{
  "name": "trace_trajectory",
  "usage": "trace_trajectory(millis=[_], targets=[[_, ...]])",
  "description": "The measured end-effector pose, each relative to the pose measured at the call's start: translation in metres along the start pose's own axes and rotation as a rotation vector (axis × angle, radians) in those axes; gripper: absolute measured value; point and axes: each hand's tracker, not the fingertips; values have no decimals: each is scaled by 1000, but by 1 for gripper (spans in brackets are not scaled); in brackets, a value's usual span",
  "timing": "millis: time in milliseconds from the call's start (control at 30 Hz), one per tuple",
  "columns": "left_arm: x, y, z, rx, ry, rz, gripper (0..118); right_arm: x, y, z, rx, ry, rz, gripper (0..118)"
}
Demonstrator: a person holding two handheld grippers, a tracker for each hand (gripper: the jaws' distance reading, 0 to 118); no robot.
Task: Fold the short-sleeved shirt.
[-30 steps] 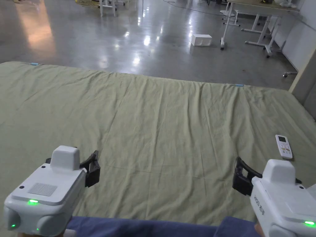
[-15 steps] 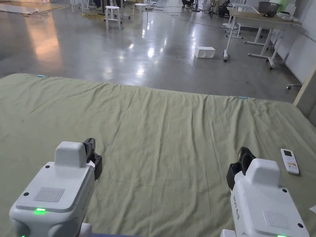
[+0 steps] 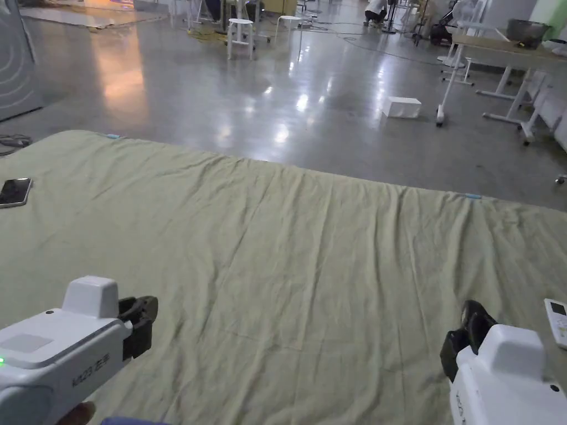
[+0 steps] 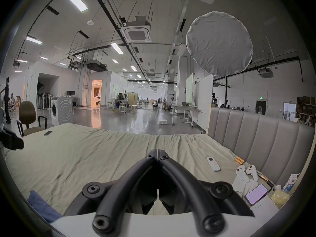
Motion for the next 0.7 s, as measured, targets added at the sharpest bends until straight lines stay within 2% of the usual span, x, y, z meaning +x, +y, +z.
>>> trace_trajectory(millis=[167,300,333,400,467,533,633,700], targets=[[-59,-31,-7,-201,-73,87,0,-2,-8,-4,-37,27,20,0],[-99,-57,-14,-342,-175,214,8,-6,-14,-8,-62,39,34,0],[-109,-64,-18,-390,-209,234,21,-7,-15,-8,-70,40,36,0],[-122,-77,-24,-463,-265,269,33,-10,-17,-8,-82,47,42,0],[-137,-94,-33,-524,-315,344,56,-12,-20,-7,-100,60,46,0],[-148,-110,-43,-548,-386,485,79,-16,-23,-6,-104,66,57,0],[-162,-132,-56,-572,-429,631,94,-20,-28,-7,-122,76,71,0],[-166,-141,-61,-566,-479,680,95,-21,-30,-6,-133,82,75,0]])
